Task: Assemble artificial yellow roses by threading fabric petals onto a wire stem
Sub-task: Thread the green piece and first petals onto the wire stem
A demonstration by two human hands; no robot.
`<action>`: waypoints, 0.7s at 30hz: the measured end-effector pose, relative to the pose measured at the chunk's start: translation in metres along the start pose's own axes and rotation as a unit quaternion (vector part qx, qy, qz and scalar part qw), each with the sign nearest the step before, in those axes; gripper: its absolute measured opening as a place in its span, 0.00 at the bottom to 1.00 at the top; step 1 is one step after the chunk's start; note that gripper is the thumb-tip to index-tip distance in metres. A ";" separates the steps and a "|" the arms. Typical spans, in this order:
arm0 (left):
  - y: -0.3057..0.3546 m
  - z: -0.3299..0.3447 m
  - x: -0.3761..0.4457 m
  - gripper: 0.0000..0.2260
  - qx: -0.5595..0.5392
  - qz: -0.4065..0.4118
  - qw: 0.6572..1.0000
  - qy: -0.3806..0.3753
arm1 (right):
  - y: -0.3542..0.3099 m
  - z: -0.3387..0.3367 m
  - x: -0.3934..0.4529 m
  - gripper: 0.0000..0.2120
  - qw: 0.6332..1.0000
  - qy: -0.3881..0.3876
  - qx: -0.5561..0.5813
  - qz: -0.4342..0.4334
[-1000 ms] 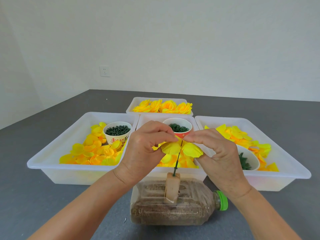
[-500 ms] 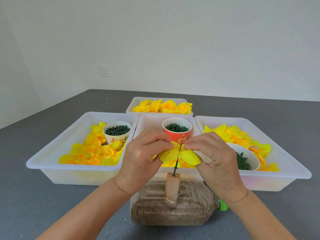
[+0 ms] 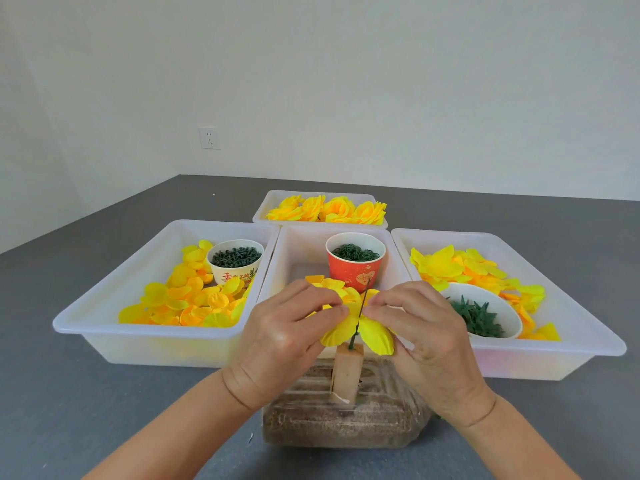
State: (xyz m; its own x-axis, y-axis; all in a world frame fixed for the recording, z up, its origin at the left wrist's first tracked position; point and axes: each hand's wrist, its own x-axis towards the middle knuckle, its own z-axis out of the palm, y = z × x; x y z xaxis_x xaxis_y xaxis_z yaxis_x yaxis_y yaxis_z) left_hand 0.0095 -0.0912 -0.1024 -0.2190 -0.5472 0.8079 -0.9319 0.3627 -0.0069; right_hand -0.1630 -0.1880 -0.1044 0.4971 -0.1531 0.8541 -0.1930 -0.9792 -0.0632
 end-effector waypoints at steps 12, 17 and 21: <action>0.001 -0.007 -0.001 0.14 0.013 0.006 1.000 0.001 | -0.004 -0.008 -0.005 0.23 0.983 -0.054 0.140 0.107; 0.001 -0.008 0.001 0.13 -0.035 -0.046 0.998 0.022 | -0.012 -0.015 0.006 0.16 0.928 -0.004 0.265 0.263; 0.013 -0.011 0.013 0.07 -0.193 -0.191 0.961 0.058 | -0.018 -0.014 0.022 0.13 0.902 -0.021 0.305 0.304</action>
State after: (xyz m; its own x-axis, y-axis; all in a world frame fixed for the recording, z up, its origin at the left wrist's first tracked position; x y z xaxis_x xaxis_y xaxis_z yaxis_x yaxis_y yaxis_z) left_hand -0.0022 -0.0855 -0.0862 0.1713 -0.6165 0.7685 -0.7565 0.4174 0.5035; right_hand -0.1604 -0.1717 -0.0776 0.4902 -0.6794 0.5460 0.0540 -0.6016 -0.7970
